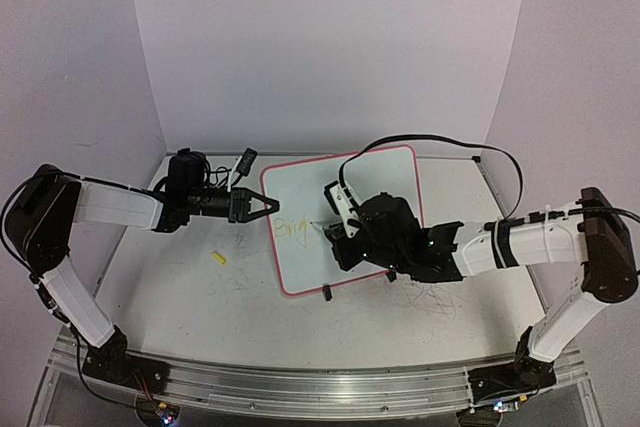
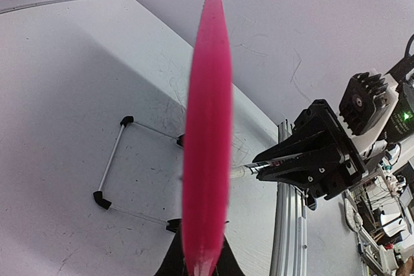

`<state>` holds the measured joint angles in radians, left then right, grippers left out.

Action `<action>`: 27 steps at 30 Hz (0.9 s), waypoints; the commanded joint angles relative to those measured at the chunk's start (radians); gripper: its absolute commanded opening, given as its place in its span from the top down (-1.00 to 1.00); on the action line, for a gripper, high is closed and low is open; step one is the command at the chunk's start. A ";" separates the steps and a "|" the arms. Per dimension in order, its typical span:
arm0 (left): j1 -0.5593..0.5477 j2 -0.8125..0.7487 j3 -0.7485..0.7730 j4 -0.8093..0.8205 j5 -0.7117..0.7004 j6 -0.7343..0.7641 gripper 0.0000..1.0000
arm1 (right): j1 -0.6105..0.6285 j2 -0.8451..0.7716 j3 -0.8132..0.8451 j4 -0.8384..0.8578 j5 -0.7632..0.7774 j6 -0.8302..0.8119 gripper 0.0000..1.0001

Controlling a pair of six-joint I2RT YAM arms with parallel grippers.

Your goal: Write a sentence on the whiteboard

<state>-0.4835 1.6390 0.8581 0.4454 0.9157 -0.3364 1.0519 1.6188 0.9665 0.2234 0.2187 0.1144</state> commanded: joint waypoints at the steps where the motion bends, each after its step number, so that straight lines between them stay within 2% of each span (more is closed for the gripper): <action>1: -0.006 -0.020 0.023 -0.024 0.005 0.026 1.00 | -0.008 -0.016 -0.018 -0.017 -0.003 0.022 1.00; 12: -0.006 -0.017 0.026 -0.024 0.005 0.026 1.00 | -0.007 -0.026 -0.004 -0.029 -0.010 0.021 1.00; 19: -0.006 -0.016 0.026 -0.024 0.006 0.025 1.00 | -0.011 -0.114 -0.012 -0.004 -0.010 0.012 1.00; 27: -0.006 -0.017 0.028 -0.024 0.006 0.024 1.00 | -0.046 -0.059 0.036 0.025 -0.027 0.000 1.00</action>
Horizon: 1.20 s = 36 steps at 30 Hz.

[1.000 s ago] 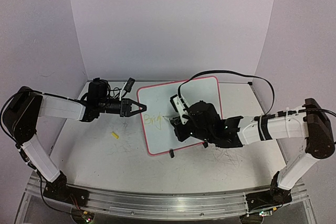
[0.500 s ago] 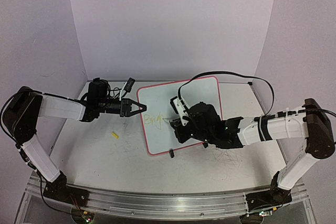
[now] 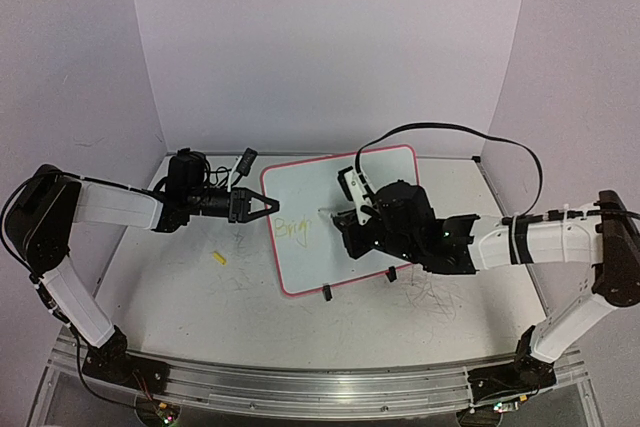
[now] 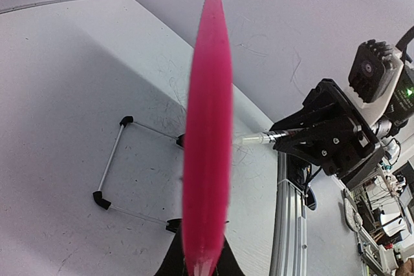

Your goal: Write a sentence on the whiteboard

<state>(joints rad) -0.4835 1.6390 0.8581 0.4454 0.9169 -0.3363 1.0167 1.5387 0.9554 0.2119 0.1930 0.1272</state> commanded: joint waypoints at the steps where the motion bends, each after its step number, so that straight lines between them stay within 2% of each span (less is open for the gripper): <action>1: -0.007 -0.020 0.026 -0.024 0.004 0.024 1.00 | -0.011 0.027 0.053 0.039 -0.004 -0.016 1.00; 17: -0.006 -0.013 0.027 -0.024 0.005 0.029 1.00 | -0.010 0.073 0.078 0.058 -0.032 -0.041 1.00; 26: -0.006 -0.014 0.027 -0.024 0.005 0.029 1.00 | -0.011 0.077 0.077 0.054 0.026 -0.036 1.00; 36: -0.007 -0.017 0.025 -0.024 0.006 0.029 1.00 | -0.010 0.075 0.043 0.022 0.015 -0.018 1.00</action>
<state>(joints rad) -0.4835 1.6386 0.8581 0.4454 0.9169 -0.3363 1.0065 1.6028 0.9932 0.2375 0.1855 0.0983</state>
